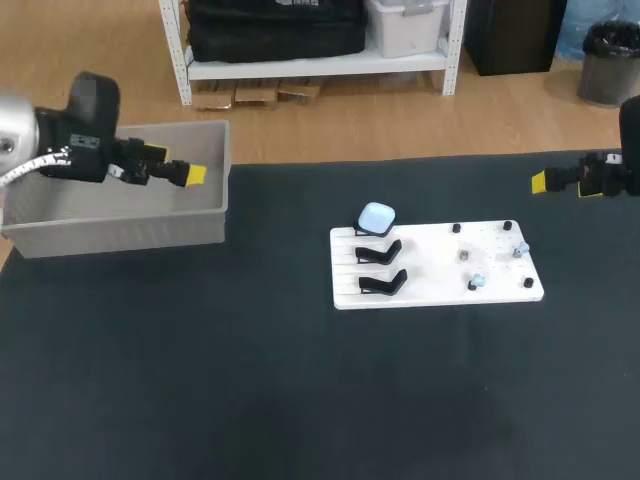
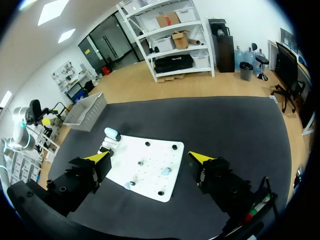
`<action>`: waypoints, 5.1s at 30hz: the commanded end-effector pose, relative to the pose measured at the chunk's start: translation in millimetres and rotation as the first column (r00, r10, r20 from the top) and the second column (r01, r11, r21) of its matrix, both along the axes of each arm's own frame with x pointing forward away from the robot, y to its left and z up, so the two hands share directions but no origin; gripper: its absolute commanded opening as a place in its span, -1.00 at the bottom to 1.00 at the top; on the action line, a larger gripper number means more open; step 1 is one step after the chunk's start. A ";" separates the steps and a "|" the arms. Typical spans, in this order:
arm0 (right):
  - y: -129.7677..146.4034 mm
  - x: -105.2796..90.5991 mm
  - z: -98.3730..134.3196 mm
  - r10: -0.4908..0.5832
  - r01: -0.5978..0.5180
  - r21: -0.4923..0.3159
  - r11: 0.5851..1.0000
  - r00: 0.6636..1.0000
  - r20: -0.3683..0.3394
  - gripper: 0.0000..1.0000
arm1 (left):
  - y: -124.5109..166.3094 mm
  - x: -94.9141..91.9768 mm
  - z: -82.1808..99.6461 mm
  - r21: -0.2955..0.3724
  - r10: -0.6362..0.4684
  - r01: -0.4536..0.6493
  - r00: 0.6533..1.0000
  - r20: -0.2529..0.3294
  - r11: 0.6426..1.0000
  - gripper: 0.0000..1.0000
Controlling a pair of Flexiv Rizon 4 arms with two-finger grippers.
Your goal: Pick up each earbud case from the left stands, insert the matching earbuds, close the lid, and place the case in the box.
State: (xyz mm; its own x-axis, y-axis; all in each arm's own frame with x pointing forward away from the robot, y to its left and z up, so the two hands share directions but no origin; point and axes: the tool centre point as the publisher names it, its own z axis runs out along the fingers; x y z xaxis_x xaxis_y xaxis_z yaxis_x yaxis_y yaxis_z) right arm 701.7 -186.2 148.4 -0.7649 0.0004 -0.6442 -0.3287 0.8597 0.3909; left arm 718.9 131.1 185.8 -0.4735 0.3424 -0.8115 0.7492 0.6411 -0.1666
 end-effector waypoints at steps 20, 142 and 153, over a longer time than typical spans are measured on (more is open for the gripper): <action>0.4 -0.4 0.6 -0.002 0.002 -0.004 1.000 1.000 -0.001 1.00 | -89.7 27.7 -31.8 0.052 -0.552 0.550 0.831 0.064 0.834 1.00; 0.4 -0.4 0.6 -0.002 0.002 -0.004 1.000 1.000 -0.001 1.00 | -238.9 57.1 -161.1 -0.049 -0.681 0.693 0.717 0.149 0.720 -1.00; 0.4 -0.4 0.6 -0.002 0.002 -0.004 1.000 1.000 -0.001 1.00 | -243.6 20.2 -91.7 -0.176 -0.570 0.643 0.752 0.330 0.746 -1.00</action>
